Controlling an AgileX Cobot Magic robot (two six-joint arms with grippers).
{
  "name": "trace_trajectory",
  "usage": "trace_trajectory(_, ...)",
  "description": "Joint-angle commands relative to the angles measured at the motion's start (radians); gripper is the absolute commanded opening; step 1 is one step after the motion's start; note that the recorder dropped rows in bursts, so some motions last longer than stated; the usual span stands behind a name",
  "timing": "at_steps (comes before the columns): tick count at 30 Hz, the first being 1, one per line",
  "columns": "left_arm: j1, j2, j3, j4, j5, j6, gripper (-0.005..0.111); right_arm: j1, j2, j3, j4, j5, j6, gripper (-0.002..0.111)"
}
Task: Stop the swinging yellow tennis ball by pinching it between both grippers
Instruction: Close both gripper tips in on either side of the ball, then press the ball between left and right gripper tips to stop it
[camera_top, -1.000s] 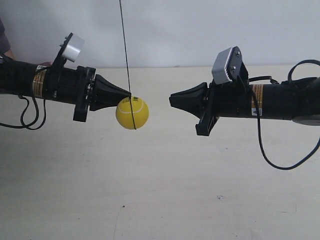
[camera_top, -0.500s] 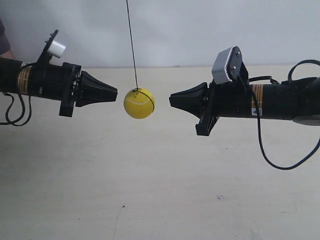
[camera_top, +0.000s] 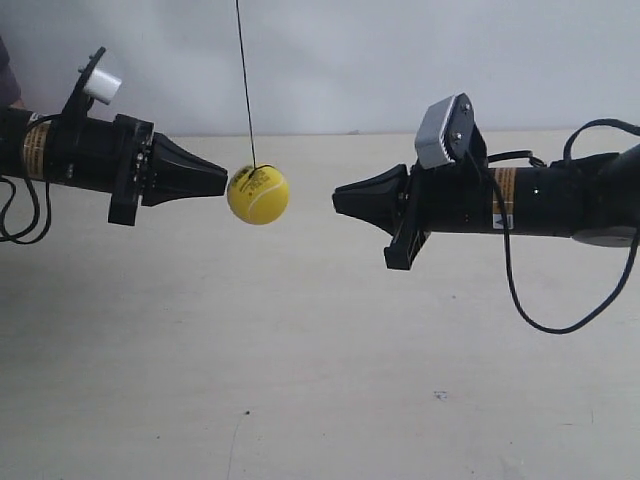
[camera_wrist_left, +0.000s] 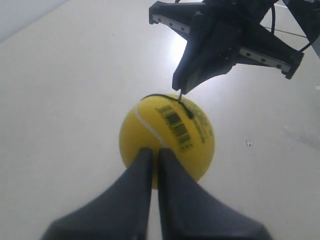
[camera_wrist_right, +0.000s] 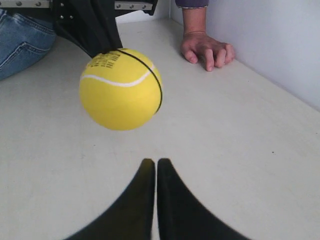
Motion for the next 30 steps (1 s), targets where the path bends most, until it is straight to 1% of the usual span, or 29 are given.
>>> trace_trajectory(1, -0.004, -0.01, -0.004, 0.003, -0.009, -0.005, 0.005, 0.025, 0.006, -0.014, -0.013, -0.012, 0.006, 0.0)
trace_trajectory(7, -0.041, -0.01, -0.004, 0.003, -0.009, -0.005, 0.005, 0.035, 0.006, -0.014, -0.009, -0.004, -0.005, 0.0)
trace_trajectory(12, -0.055, -0.01, -0.004, 0.003, -0.009, -0.005, 0.005, 0.035, 0.006, -0.014, -0.009, -0.011, -0.001, 0.0)
trace_trajectory(30, -0.055, -0.01, -0.004, 0.003, -0.009, -0.005, 0.005, 0.035, 0.006, -0.014, 0.002, -0.02, 0.006, 0.0)
